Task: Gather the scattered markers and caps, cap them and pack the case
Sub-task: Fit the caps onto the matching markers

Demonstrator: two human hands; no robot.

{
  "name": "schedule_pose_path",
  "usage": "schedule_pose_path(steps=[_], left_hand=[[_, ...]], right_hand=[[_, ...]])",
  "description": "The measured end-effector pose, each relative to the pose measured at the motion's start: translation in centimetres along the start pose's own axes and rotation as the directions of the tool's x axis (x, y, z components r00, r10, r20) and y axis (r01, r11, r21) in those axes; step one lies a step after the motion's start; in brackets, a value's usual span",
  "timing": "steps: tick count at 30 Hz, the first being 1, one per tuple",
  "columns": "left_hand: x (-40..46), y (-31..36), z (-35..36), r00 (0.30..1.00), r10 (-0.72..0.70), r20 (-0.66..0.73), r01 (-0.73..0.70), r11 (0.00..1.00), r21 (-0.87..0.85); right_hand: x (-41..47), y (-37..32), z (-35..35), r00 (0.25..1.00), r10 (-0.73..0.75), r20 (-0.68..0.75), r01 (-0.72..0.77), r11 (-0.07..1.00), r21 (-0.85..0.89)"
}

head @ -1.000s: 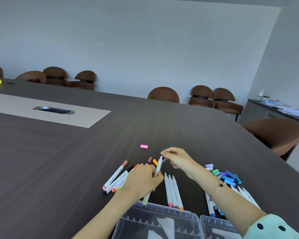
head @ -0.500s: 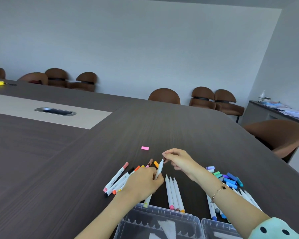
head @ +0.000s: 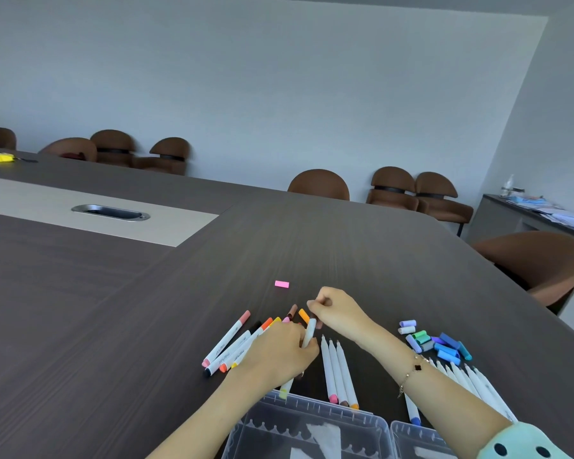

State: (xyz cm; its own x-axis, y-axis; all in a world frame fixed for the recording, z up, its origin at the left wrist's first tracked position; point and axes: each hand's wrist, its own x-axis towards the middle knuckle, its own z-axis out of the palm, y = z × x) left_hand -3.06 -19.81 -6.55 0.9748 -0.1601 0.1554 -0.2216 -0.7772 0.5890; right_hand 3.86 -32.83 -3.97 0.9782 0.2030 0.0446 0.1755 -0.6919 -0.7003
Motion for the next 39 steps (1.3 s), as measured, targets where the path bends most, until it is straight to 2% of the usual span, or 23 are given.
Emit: schedule_pose_path(steps=[9,12,14,17,20,22,26,29,34,39], left_hand=[[0.0,0.2,-0.3,1.0,-0.007,-0.01,0.007,0.999,-0.034],[-0.1,-0.1,-0.4,1.0,0.0,-0.003,0.0,0.999,0.034],[0.0,-0.2,-0.3,1.0,-0.008,-0.005,0.008,0.998,0.056],[-0.2,0.2,-0.4,0.998,-0.022,-0.052,0.031,0.98,0.196],[-0.4,0.5,-0.4,0.995,-0.027,-0.099,0.059,0.939,0.339],[-0.4,0.7,-0.4,0.993,-0.019,-0.12,0.059,0.938,0.342],[0.0,2.1,0.0,0.999,-0.042,0.014,0.038,0.978,0.204],[0.4,3.3,0.8,0.991,-0.056,0.123,0.018,0.957,0.289],[0.7,4.1,1.1,0.993,-0.059,0.106,0.007,0.9,0.436],[1.6,3.3,0.4,0.973,-0.191,0.131,0.114,0.887,0.447]], right_hand=[[0.1,0.0,0.5,1.0,0.005,-0.025,-0.005,1.0,-0.025],[0.1,-0.2,0.6,1.0,-0.008,0.004,0.008,0.999,-0.047],[0.1,-0.4,0.2,0.997,-0.028,0.075,0.036,0.994,-0.108],[0.1,-0.2,-0.9,0.988,-0.031,0.154,0.06,0.98,-0.188],[0.0,1.6,-2.2,0.993,-0.02,0.119,0.043,0.981,-0.189],[-0.1,2.8,-2.7,0.993,0.001,0.117,0.024,0.977,-0.212],[0.0,4.0,-3.3,0.99,0.025,0.137,0.011,0.968,-0.251],[0.4,4.0,-3.5,0.992,-0.015,0.125,0.046,0.968,-0.249],[2.2,3.1,-2.8,0.987,-0.093,0.13,0.126,0.953,-0.277],[7.5,2.0,-1.2,0.971,-0.187,0.147,0.235,0.858,-0.457]])
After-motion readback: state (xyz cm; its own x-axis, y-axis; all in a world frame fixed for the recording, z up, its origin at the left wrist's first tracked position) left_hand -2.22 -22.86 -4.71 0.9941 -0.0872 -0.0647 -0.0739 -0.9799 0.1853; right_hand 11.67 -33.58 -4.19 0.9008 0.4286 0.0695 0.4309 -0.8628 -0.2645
